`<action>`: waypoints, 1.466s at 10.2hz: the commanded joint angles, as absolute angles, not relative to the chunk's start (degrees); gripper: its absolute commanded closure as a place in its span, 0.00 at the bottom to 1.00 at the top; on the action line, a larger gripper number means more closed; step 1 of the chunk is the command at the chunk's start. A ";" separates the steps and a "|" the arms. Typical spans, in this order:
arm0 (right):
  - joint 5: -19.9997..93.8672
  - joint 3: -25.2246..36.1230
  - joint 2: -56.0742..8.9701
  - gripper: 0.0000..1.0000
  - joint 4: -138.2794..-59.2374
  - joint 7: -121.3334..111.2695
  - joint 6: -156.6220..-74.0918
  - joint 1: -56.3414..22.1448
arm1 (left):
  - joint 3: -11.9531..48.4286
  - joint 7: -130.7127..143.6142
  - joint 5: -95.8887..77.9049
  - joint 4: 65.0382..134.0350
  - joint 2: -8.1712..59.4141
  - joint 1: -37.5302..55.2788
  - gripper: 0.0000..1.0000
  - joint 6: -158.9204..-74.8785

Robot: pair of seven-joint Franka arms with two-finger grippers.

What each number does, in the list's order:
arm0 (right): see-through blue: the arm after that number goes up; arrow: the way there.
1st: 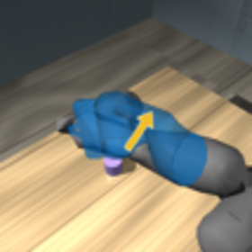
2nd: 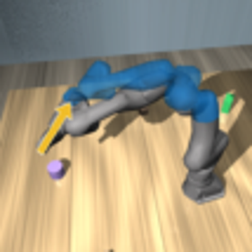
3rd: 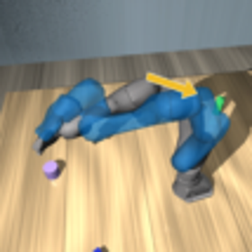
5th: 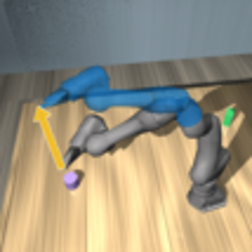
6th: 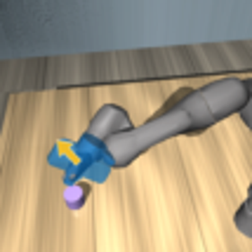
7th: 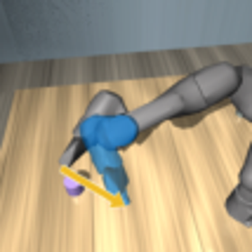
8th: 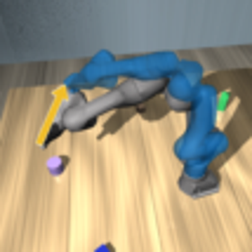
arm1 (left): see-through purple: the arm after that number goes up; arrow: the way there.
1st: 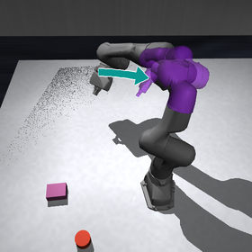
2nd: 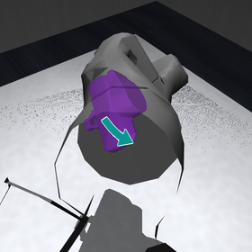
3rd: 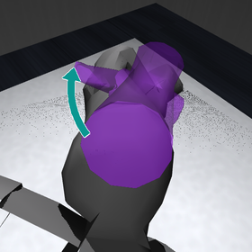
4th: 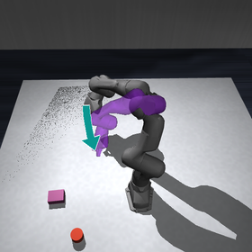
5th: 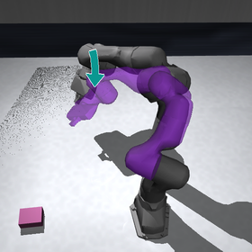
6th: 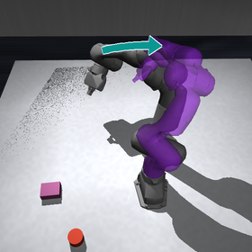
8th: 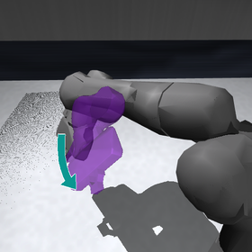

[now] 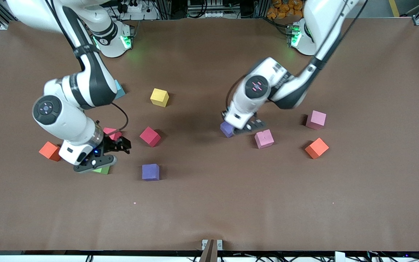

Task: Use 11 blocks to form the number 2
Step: 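Place the cyan cube mid-table while the right gripper grasps the purple cube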

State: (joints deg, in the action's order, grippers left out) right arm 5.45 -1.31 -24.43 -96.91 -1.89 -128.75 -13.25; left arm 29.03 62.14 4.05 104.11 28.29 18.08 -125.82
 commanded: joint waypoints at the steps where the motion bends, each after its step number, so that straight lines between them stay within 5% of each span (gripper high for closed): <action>1: 8.87 -1.14 -29.86 0.00 -92.75 -2.02 -132.62 -13.01 | 28.83 71.69 8.16 107.13 27.15 26.95 1.00 -126.55; 5: 8.70 -1.05 -34.44 0.00 -89.21 0.07 -132.10 -16.34 | 28.83 74.97 11.07 111.79 28.99 35.67 1.00 -139.72; 12: 3.27 -0.53 -44.90 0.00 -81.92 4.38 -132.45 -18.98 | 28.30 82.62 22.14 108.98 38.67 39.37 1.00 -142.29; 13: 2.82 -0.61 -45.78 0.00 -81.74 5.61 -132.63 -18.98 | 28.30 82.53 22.15 108.98 38.50 39.20 0.44 -142.21; 14: 2.64 -0.53 -46.14 0.00 -81.74 5.62 -132.71 -18.98 | 28.30 82.44 22.24 108.98 38.15 39.29 0.00 -142.12; 15: 2.64 -0.53 -46.58 0.00 -81.74 5.71 -132.89 -18.98 | 28.30 82.62 22.24 108.98 37.80 39.11 0.00 -141.86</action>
State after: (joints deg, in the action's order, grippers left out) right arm 3.70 -1.13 -44.86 -83.94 4.13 -133.04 -18.48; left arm 28.77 81.05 20.45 109.69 37.86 38.61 -142.01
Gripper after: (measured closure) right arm 0.000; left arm 0.339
